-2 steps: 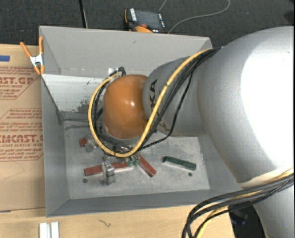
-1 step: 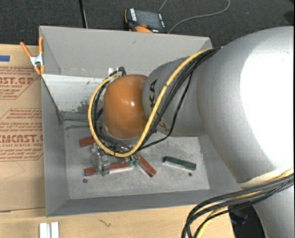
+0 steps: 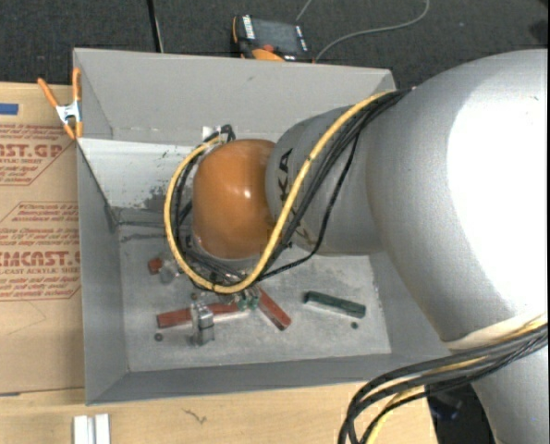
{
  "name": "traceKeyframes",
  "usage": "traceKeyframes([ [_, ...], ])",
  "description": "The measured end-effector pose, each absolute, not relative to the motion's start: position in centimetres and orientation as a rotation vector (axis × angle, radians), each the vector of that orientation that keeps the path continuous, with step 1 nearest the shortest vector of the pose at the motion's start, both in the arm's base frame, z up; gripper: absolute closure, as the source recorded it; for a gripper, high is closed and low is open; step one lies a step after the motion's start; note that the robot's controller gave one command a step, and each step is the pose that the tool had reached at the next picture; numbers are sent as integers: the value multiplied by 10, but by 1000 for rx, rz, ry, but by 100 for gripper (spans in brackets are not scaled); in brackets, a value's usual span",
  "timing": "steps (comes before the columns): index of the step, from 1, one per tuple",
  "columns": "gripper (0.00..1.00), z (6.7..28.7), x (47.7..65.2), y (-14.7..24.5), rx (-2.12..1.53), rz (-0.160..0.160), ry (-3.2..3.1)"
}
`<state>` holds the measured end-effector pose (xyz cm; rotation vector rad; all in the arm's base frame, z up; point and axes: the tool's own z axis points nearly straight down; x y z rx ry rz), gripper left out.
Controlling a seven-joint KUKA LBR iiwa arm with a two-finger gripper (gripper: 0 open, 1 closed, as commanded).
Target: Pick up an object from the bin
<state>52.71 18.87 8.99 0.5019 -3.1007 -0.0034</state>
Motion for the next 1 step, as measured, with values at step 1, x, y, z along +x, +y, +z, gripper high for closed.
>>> traceKeyframes([
  [1, 100, 90, 527, 189, 502, -4, -3101],
])
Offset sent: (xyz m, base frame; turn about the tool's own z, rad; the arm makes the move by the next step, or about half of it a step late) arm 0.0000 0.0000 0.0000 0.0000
